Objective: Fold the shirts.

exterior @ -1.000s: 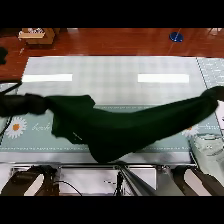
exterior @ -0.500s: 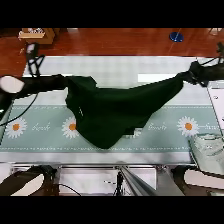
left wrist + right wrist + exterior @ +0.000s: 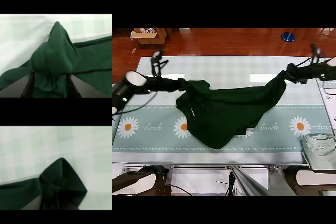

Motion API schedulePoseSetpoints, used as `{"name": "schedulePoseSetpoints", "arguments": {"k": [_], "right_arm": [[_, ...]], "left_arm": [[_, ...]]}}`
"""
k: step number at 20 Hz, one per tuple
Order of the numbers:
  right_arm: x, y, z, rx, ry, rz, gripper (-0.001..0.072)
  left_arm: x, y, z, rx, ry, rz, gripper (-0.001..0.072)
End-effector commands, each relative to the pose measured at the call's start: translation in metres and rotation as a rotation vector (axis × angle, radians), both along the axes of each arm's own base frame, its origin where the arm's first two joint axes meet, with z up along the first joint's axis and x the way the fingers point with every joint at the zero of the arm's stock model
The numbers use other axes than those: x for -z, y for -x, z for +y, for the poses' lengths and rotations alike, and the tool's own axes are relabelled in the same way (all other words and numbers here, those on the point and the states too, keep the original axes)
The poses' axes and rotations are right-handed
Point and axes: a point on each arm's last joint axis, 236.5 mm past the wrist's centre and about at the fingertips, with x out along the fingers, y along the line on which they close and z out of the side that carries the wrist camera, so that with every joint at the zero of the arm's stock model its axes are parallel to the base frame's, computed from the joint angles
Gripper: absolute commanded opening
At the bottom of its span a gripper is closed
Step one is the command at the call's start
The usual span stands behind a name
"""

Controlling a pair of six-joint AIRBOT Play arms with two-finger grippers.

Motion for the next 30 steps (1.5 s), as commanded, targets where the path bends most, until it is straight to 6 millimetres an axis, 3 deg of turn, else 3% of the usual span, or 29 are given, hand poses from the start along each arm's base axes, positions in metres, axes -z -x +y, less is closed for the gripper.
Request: {"name": "schedulePoseSetpoints", "arguments": {"k": [1,2,4,5,6,10,12,13,15,17,20,25,26,27,28,30], "right_arm": [[-0.044,0.038,-0.033,-0.098,0.096,0.007,0.0307],[-0.046,0.059,-0.053,-0.114,0.181,0.053,0.0355],[-0.039,0.103,-0.104,-0.078,0.364,0.208,0.0379],[-0.036,0.115,-0.116,-0.037,0.372,0.244,0.0379],[-0.032,0.122,-0.114,-0.027,0.337,0.259,0.0379],[0.014,0.157,-0.074,-0.081,0.172,0.343,0.0379],[0.035,0.169,-0.046,-0.12,0.063,0.355,0.0383],[0.042,0.173,-0.034,-0.136,0.015,0.352,0.0437],[0.052,0.18,-0.012,-0.156,-0.074,0.347,0.0466],[0.057,0.186,0.004,-0.173,-0.145,0.344,0.0482],[0.064,0.195,0.018,-0.182,-0.199,0.355,0.0481],[0.071,0.204,0.023,-0.185,-0.217,0.375,0.0481],[0.069,0.202,0.025,-0.182,-0.227,0.37,0.0481],[0.066,0.2,0.027,-0.179,-0.245,0.362,0.048],[0.063,0.198,0.03,-0.176,-0.264,0.355,0.048],[0.058,0.195,0.035,-0.171,-0.295,0.343,0.048]], "left_arm": [[-0.024,0.038,0.036,0.071,0.032,0.185,0.0489],[-0.027,0.054,0.047,0.065,0.056,0.254,0.0489],[-0.022,0.087,0.064,0.036,0.109,0.388,0.0489],[-0.017,0.102,0.064,0.035,0.124,0.432,0.0489],[-0.009,0.117,0.062,0.037,0.136,0.468,0.0488],[0.029,0.175,0.029,0.047,0.214,0.55,0.0489],[0.048,0.192,0.011,0.033,0.282,0.594,0.049],[0.056,0.2,0.001,0.037,0.309,0.614,0.0491],[0.074,0.213,-0.011,0.055,0.295,0.65,0.0495],[0.087,0.216,-0.02,0.07,0.265,0.658,0.0611],[0.105,0.209,-0.03,0.036,0.225,0.668,0.0615],[0.135,0.202,-0.054,0.001,0.226,0.701,0.0599],[0.139,0.192,-0.058,-0.043,0.25,0.686,0.0442],[0.14,0.182,-0.06,-0.086,0.278,0.672,0.0204],[0.14,0.172,-0.059,-0.119,0.291,0.647,0.0073],[0.138,0.164,-0.058,-0.122,0.289,0.617,0.0025]]}}
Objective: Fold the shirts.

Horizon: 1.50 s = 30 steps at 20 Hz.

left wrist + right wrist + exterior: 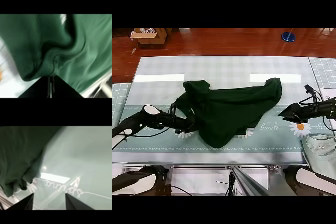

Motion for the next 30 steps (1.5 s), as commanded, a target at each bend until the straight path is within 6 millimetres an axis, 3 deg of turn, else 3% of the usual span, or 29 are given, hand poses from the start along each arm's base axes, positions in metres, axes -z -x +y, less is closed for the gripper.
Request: {"name": "schedulePoseSetpoints", "arguments": {"k": [1,6,11,12,14,20,27,29,30], "right_arm": [[-0.007,-0.005,0.008,0.018,-0.046,-0.012,0.0481],[0.0,0.001,0.009,0.02,-0.045,0.006,0.048],[0.031,0.027,0.021,0.068,-0.063,0.087,0.047],[0.036,0.03,0.024,0.081,-0.071,0.09,0.0438],[0.039,0.03,0.034,0.09,-0.09,0.085,0.0416],[0.057,0.026,0.093,-0.063,0.029,0.037,0.0417],[0.067,0.01,0.123,0.007,0.075,0.019,0.0406],[0.073,0.014,0.131,0.009,0.08,0.047,0.029],[0.076,0.018,0.136,-0.002,0.079,0.064,0.018]], "left_arm": [[0.003,-0.024,0.001,-0.063,-0.016,-0.056,0.0025],[-0.031,-0.037,-0.008,0.012,0.026,-0.162,0.0021],[-0.075,-0.057,-0.007,0.015,0.053,-0.284,0.0022],[-0.079,-0.059,-0.007,0.018,0.056,-0.292,0.0022],[-0.08,-0.058,-0.008,0.02,0.059,-0.292,0.0022],[-0.081,-0.053,-0.01,0.051,0.068,-0.294,0.0022],[-0.082,-0.049,-0.012,0.085,0.076,-0.303,0.0022],[-0.084,-0.05,-0.013,0.1,0.078,-0.317,0.0022],[-0.086,-0.052,-0.013,0.102,0.078,-0.324,0.0022]]}}
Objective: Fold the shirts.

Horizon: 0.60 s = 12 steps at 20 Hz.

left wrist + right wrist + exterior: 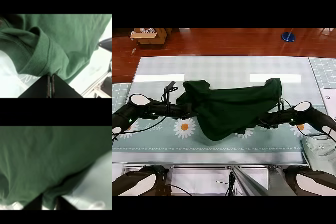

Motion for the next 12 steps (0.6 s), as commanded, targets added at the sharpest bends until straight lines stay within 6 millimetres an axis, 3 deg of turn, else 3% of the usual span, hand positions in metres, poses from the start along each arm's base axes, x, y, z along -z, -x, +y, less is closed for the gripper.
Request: {"name": "schedulePoseSetpoints", "arguments": {"k": [1,2,4,7,8,10,12], "right_arm": [[0.009,0.004,0.014,0.008,0.01,0.032,0.0097],[0.008,0.005,0.015,0.008,0.004,0.036,0.0047],[-0.002,0.003,0.015,0.008,-0.012,0.019,0.0022],[-0.041,-0.011,0.004,0.048,-0.048,-0.082,0.0022],[-0.062,-0.017,-0.001,0.066,-0.066,-0.134,0.0022],[-0.119,-0.029,-0.013,0.088,-0.102,-0.281,0.0021],[-0.198,-0.044,-0.029,0.114,-0.1,-0.508,0.0021]], "left_arm": [[-0.006,-0.003,-0.001,0.021,0.0,-0.028,0.0022],[-0.008,-0.006,0.0,0.02,0.002,-0.034,0.0022],[-0.018,-0.012,0.003,0.018,0.012,-0.048,0.0022],[-0.054,-0.031,0.014,0.01,0.03,-0.129,0.0021],[-0.076,-0.04,0.019,0.003,0.033,-0.186,0.0021],[-0.138,-0.059,0.036,-0.024,0.026,-0.348,0.0021],[-0.221,-0.071,0.057,-0.071,-0.004,-0.566,0.0021]]}}
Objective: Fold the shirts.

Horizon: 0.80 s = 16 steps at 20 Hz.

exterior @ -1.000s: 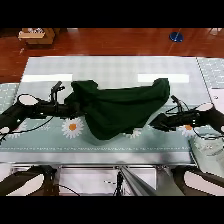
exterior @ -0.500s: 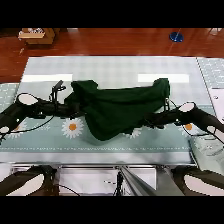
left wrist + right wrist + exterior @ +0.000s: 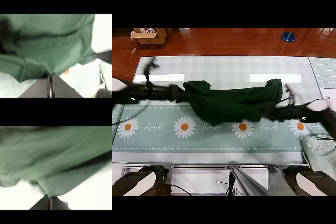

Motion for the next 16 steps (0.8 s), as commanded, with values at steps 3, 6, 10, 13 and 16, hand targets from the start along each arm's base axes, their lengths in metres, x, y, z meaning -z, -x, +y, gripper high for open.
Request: {"name": "schedulePoseSetpoints", "arguments": {"k": [3,6,10,13,16], "right_arm": [[-0.22,-0.017,-0.046,0.171,0.024,-0.576,0.0021],[-0.36,0.004,-0.071,0.299,0.084,-0.936,0.0021],[-0.48,0.053,-0.096,0.413,0.292,-1.238,0.002],[-0.506,0.081,-0.127,0.546,0.489,-1.247,0.0021],[-0.498,0.103,-0.121,0.514,0.556,-1.171,0.0021]], "left_arm": [[-0.209,0.001,0.053,-0.161,-0.067,-0.52,0.0021],[-0.312,0.038,0.071,-0.253,-0.145,-0.798,0.0021],[-0.393,0.089,0.083,-0.369,-0.264,-1.036,0.0021],[-0.405,0.114,0.096,-0.468,-0.376,-1.058,0.0021],[-0.392,0.143,0.108,-0.549,-0.478,-0.994,0.0021]]}}
